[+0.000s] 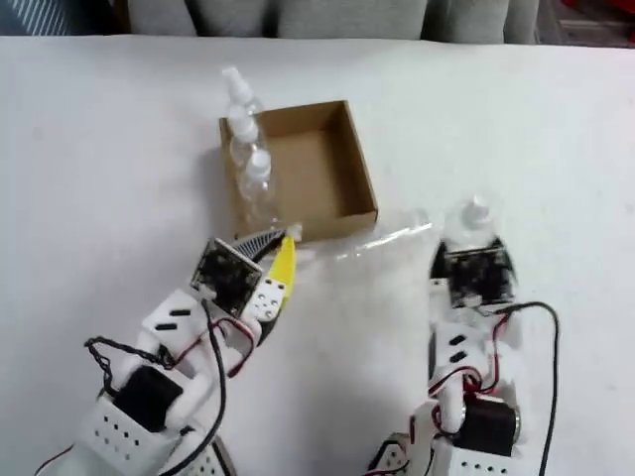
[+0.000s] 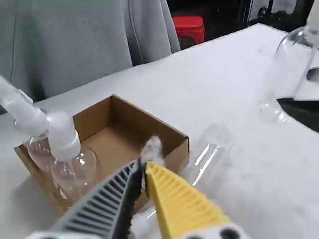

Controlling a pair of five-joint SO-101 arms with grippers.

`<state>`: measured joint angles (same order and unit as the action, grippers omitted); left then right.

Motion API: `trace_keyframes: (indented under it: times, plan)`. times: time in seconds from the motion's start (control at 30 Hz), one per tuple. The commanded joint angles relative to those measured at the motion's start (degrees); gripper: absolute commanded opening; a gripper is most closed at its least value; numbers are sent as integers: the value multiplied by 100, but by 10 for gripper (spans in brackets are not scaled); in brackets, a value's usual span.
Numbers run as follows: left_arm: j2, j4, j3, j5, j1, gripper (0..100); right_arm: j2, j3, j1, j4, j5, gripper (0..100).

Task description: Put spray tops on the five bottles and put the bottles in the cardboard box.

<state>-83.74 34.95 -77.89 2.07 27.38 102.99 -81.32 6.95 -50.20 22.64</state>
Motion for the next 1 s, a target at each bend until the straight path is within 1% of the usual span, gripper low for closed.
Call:
trace_keyframes:
  times: [0.0, 0.2, 0.47, 0.57, 0.77, 0.97]
  plan:
    - [-92, -123, -229, 9, -40, 22, -40, -141, 391, 189, 158, 15]
    - [-92, -167, -659, 44, -40, 22, -40, -571, 840, 681, 325, 15]
    - [-92, -167, -853, 53, -40, 22, -242, -633, 848, 866, 343, 15]
    - [-92, -167, -870, 53, -40, 22, -804, -598, 866, 1341, 343, 15]
    - [-92, -167, -879, 53, -40, 22, -2440, -167, 866, 2035, 334, 15]
    - [-92, -167, -897, 53, -40, 22, -3538, -123, 875, 2862, 334, 16]
